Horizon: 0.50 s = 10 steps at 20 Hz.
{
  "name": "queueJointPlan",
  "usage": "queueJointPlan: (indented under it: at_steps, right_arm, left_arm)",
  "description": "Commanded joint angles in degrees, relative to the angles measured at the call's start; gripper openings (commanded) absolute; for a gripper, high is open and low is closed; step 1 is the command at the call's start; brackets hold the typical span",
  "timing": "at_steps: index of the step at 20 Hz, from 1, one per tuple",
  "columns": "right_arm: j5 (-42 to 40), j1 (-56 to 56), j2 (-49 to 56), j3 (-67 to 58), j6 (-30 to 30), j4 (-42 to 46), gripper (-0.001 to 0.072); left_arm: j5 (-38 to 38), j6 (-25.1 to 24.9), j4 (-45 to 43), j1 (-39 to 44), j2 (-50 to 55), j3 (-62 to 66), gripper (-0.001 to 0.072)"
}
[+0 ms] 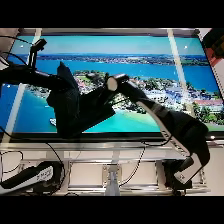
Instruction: Fold the clothes and pants, and hang the long-sleeved shirts on hangers.
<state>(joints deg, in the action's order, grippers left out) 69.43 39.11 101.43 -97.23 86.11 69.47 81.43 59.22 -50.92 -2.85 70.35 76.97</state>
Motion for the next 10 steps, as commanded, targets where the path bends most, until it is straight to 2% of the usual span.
queueJointPlan:
  at_steps: [1, 2, 3, 4, 5, 8, 10]
  right_arm:
    - [4.5, -7.5, -6.9, 0.0, -0.3, 7.7, 0.0021]
    - [4.3, -9.6, -8.4, 0.0, -0.3, 7.7, 0.0021]
    - [4.2, -11.6, -9.9, 0.0, -0.3, 7.7, 0.0021]
    - [4.3, -13.3, -11.1, 0.0, -0.3, 7.7, 0.0021]
    - [4.2, -14.7, -12.0, 0.0, -0.3, 7.7, 0.0021]
    - [4.1, -17.6, -12.8, 0.0, -0.3, 7.8, 0.0021]
    - [2.4, -19.1, -12.4, 0.1, -1.8, 9.5, 0.0021]
  left_arm:
    - [-1.8, 0.0, 5.4, 3.8, 2.7, 0.0, 0.0053]
    - [-1.9, 0.0, 6.8, 5.7, 4.0, 0.0, 0.0078]
    - [-1.9, 0.0, 7.6, 7.6, 5.3, 0.0, 0.0256]
    - [-2.2, 0.0, 7.9, 9.9, 6.8, 0.0, 0.0538]
    - [-2.6, 0.0, 8.0, 12.0, 7.9, 0.0, 0.0677]
    - [-3.0, 0.0, 8.1, 17.1, 10.2, 0.0, 0.068]
    - [-3.1, 0.0, 7.1, 17.7, 10.3, 0.0, 0.068]
